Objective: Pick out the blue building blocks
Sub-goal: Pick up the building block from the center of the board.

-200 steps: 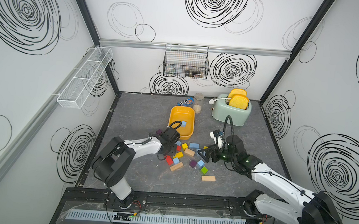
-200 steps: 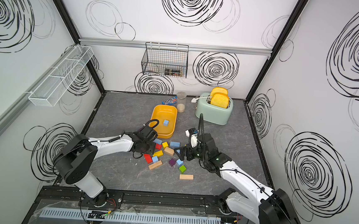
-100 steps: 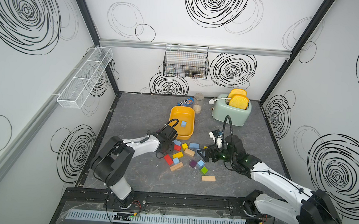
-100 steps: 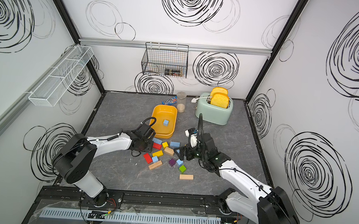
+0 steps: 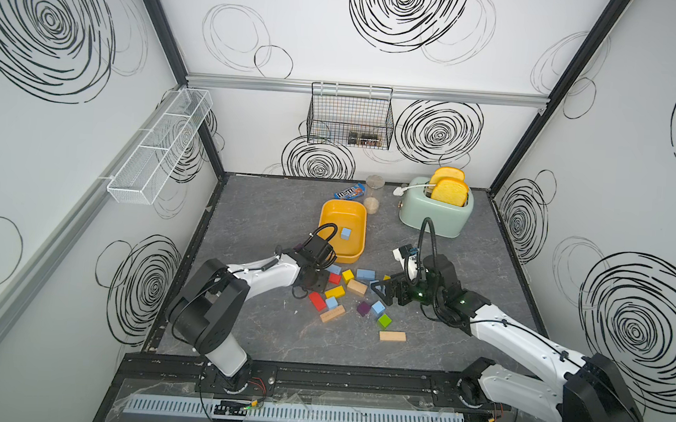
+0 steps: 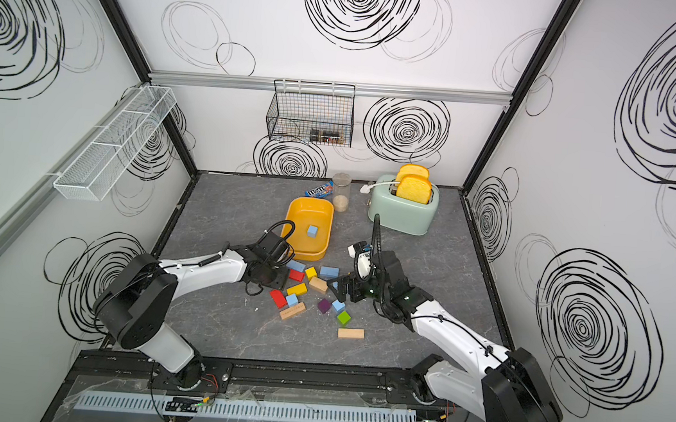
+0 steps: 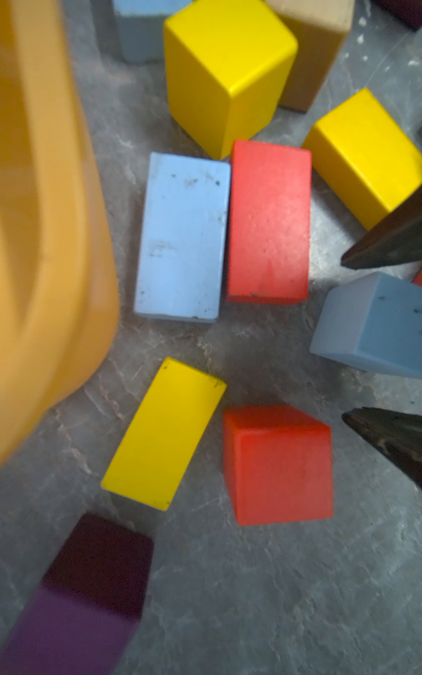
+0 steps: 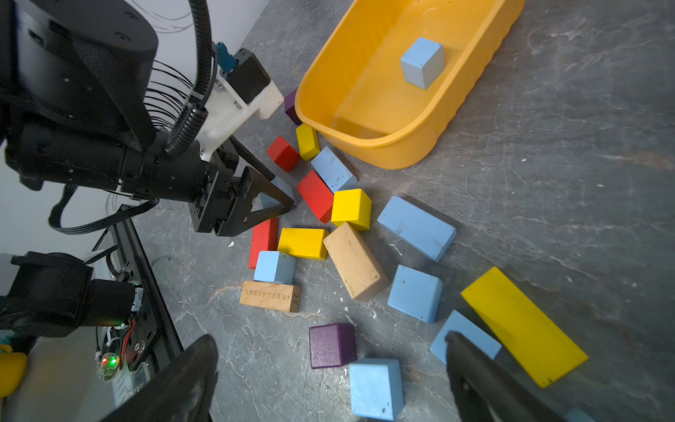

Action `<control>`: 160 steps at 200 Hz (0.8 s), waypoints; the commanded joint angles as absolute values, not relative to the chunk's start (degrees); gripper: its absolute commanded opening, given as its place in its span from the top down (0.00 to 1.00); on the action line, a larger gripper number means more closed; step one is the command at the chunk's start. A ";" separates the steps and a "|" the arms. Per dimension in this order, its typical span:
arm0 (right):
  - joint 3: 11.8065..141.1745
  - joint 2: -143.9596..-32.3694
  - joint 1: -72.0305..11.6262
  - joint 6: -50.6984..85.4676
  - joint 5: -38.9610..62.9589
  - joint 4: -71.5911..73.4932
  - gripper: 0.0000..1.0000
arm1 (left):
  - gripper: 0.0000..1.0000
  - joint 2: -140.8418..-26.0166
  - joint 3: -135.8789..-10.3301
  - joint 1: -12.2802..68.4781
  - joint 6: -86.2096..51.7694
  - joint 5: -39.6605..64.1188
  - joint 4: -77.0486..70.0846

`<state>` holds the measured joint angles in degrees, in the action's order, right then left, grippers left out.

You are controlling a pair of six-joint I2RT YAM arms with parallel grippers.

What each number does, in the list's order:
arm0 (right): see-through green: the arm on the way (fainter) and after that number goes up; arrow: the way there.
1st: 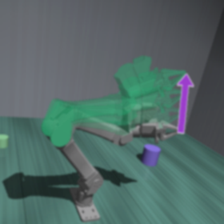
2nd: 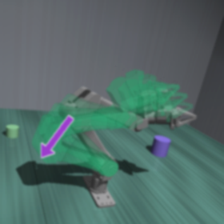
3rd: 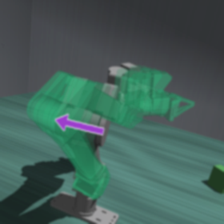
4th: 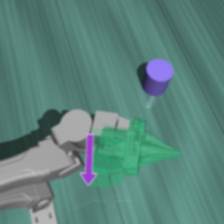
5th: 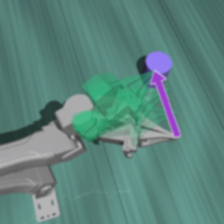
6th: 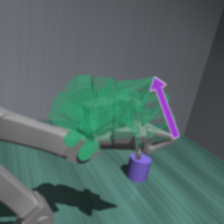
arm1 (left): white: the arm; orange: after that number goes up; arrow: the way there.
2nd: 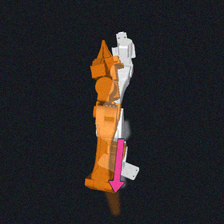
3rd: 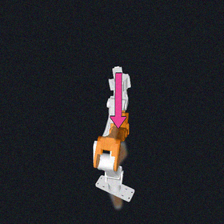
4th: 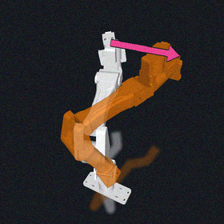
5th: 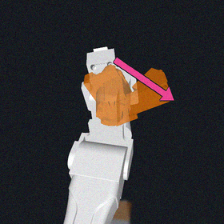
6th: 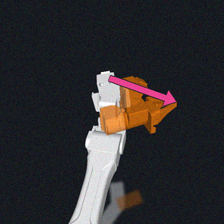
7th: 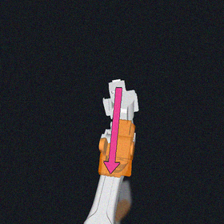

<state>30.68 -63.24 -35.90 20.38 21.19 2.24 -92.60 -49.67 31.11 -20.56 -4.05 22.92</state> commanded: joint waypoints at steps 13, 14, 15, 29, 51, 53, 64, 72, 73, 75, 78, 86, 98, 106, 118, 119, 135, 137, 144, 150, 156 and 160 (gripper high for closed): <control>31.46 -63.76 -36.04 20.65 21.77 3.05 0.02 | 0.39 -94.43 -52.42 31.11 -19.42 -5.17 24.14; 31.46 -63.79 -36.08 20.65 21.74 3.07 0.02 | 0.39 -94.46 -52.45 31.11 -19.34 -5.22 24.16; 31.46 -63.80 -36.06 20.65 21.72 3.07 0.02 | 0.39 -94.51 -52.50 31.16 -19.29 -5.29 24.16; 31.46 -63.72 -36.11 20.66 21.72 3.08 0.02 | 0.41 -94.91 -52.97 31.20 -19.09 -6.04 24.53; 31.46 -63.87 -36.07 20.65 21.74 3.25 0.02 | 0.44 -95.36 -53.57 31.20 -18.96 -6.27 25.08; 31.46 -63.89 -36.04 20.65 21.76 3.30 0.02 | 0.44 -95.43 -53.65 31.22 -18.91 -6.25 25.12; 31.60 -64.05 -36.10 20.65 21.80 3.25 0.02 | 0.44 -95.62 -53.70 31.29 -18.73 -6.35 25.43; 31.64 -64.07 -36.05 20.57 21.80 3.26 0.02 | 0.44 -95.71 -53.64 31.29 -18.74 -6.43 25.57; 31.68 -64.07 -36.04 20.57 21.80 3.25 0.02 | 0.44 -95.71 -53.62 31.29 -18.68 -6.42 25.57; 31.65 -64.12 -36.04 20.63 21.84 3.25 0.02 | 0.44 -95.71 -53.62 31.29 -18.65 -6.42 25.62; 31.64 -64.20 -36.04 20.64 21.85 3.25 0.02 | 0.44 -95.71 -53.59 31.29 -18.62 -6.54 25.66; 31.64 -64.24 -36.05 20.57 21.85 3.30 0.02 | 0.44 -95.79 -53.45 31.22 -18.38 -6.71 25.67; 31.64 -64.34 -36.05 20.62 21.71 3.29 0.02 | 0.47 -95.93 -53.26 31.20 -18.15 -6.86 25.89; 31.64 -64.42 -36.05 20.60 21.80 3.30 0.02 | 0.49 -96.05 -53.26 31.20 -18.05 -6.70 25.95; 31.64 -64.51 -36.07 20.61 21.82 3.15 0.02 | 0.49 -96.15 -53.26 31.26 -18.00 -6.34 26.02; 31.64 -64.51 -36.05 20.59 21.81 3.16 0.02 | 0.49 -96.20 -53.26 31.27 -18.01 -6.33 26.06; 31.64 -64.60 -36.04 20.57 21.79 3.00 0.02 | 0.44 -96.15 -53.26 31.29 -17.71 -6.29 26.49; 31.64 -64.60 -36.06 20.57 21.73 2.99 0.02 | 0.44 -96.13 -53.20 31.29 -17.68 -6.30 26.57; 31.64 -64.60 -36.07 20.57 21.69 2.98 0.02 | 0.43 -96.06 -53.26 31.29 -17.60 -6.37 26.71; 31.64 -64.60 -36.04 20.63 21.70 3.07 0.02 | 0.42 -95.98 -53.26 31.29 -17.37 -6.56 26.96; 31.64 -64.63 -36.05 20.62 21.72 3.08 0.02 | 0.41 -95.82 -53.34 31.29 -17.29 -6.75 27.24; 31.64 -64.68 -36.04 20.63 21.75 3.12 0.02 | 0.41 -95.76 -53.35 31.29 -17.15 -6.91 27.40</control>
